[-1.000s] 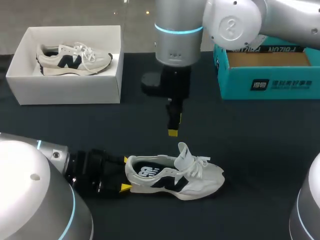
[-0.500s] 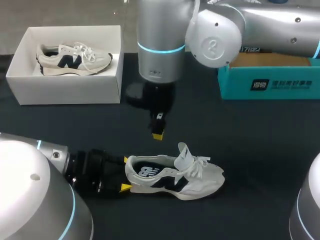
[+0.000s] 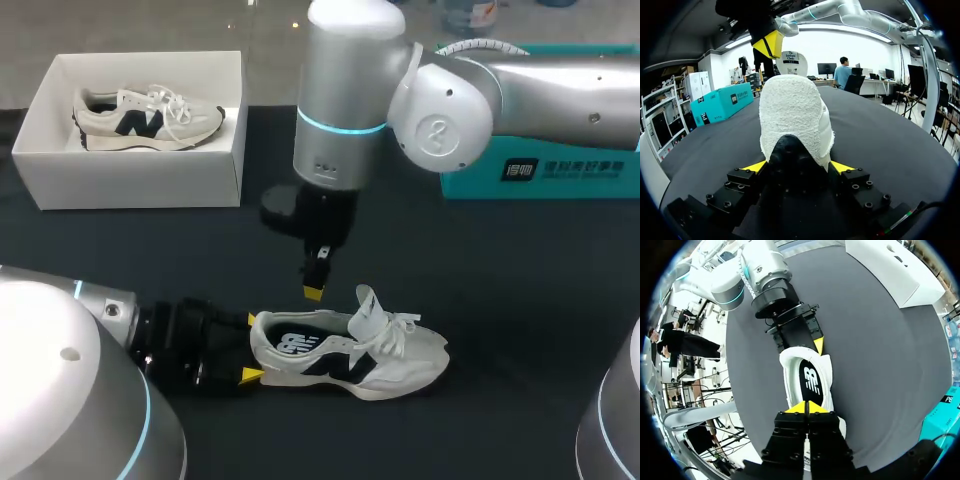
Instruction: Take the shoe out of the shoebox, open the shoe tongue, remove and reinsert the insole, then place the shoe into the shoebox
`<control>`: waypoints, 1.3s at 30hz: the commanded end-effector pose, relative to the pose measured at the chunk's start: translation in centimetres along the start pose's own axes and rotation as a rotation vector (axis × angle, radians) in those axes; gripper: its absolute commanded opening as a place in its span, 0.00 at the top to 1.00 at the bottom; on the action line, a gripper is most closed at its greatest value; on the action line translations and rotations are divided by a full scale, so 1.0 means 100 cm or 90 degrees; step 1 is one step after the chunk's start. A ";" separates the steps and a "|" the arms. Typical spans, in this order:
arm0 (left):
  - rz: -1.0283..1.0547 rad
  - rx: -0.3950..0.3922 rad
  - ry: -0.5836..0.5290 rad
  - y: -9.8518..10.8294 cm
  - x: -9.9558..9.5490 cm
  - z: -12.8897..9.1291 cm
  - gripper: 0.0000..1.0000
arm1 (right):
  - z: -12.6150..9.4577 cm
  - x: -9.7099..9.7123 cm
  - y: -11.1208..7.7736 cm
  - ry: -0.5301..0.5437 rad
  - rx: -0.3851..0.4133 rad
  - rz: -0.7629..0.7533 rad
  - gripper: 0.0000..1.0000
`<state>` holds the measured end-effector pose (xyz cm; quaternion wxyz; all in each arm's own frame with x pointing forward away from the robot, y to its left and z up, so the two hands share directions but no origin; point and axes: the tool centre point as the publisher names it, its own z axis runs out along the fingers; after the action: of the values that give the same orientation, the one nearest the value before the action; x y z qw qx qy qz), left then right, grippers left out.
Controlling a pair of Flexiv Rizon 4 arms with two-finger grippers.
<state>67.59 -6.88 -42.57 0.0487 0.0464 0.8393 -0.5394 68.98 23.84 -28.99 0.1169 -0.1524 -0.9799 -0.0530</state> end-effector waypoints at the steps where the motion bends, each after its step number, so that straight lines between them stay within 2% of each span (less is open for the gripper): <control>1: 0.000 -0.001 0.001 0.003 0.000 0.001 1.00 | 0.000 0.001 -0.001 -0.002 -0.002 0.001 1.00; 11: 0.000 -0.001 0.001 0.003 0.000 0.001 1.00 | 0.002 0.001 -0.002 -0.003 -0.003 -0.004 1.00; 24: 0.000 -0.001 0.001 0.003 0.000 0.001 1.00 | 0.010 0.020 -0.002 -0.028 -0.006 0.002 1.00; 34: 0.000 -0.001 0.001 0.003 0.000 0.001 1.00 | 0.027 0.037 0.000 -0.035 0.015 0.008 1.00; 39: 0.000 -0.001 0.001 0.003 0.000 0.001 1.00 | 0.040 0.038 -0.005 -0.057 0.020 0.006 1.00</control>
<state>67.59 -6.88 -42.57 0.0487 0.0464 0.8393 -0.5394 64.92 24.57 -31.20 0.0808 -0.1570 -0.9837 -0.0325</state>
